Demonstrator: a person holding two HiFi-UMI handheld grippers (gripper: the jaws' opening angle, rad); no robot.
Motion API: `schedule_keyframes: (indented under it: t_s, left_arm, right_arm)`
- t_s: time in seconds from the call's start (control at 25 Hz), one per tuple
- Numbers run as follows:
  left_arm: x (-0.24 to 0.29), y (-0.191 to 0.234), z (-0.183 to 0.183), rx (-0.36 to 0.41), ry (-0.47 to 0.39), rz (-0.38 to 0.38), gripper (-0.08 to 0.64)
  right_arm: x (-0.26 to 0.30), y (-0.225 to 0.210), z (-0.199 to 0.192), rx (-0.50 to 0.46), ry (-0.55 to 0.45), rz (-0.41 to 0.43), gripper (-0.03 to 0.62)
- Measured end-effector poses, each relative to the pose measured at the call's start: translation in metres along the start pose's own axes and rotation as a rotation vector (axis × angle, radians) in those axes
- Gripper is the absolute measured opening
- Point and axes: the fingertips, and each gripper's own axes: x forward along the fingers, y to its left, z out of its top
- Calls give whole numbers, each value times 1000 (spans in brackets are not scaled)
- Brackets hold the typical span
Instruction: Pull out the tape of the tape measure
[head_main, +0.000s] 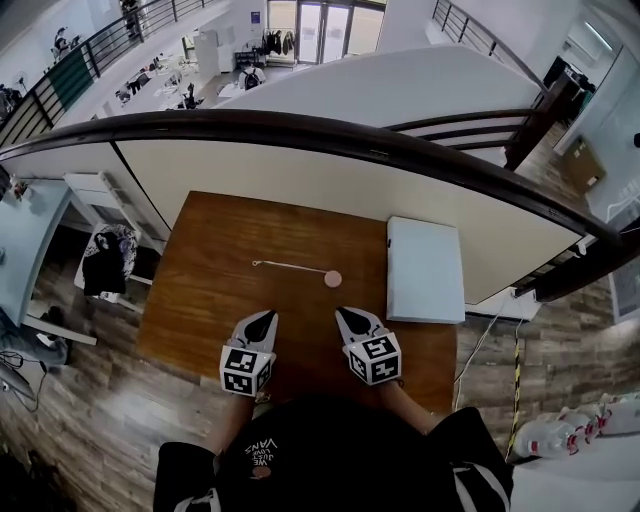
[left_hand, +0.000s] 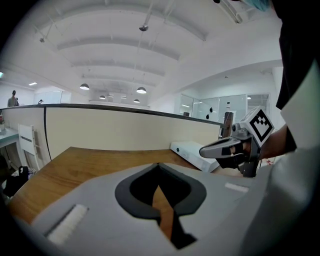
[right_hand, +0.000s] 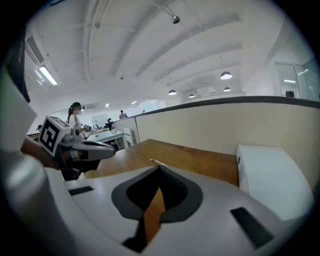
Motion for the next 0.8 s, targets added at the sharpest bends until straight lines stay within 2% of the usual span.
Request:
schedule_keyframes:
  t_s: [0.8]
  left_arm:
    - [-7,0,4,8,-7,15,11]
  right_arm:
    - [8,2,-3,-4,2,16,12]
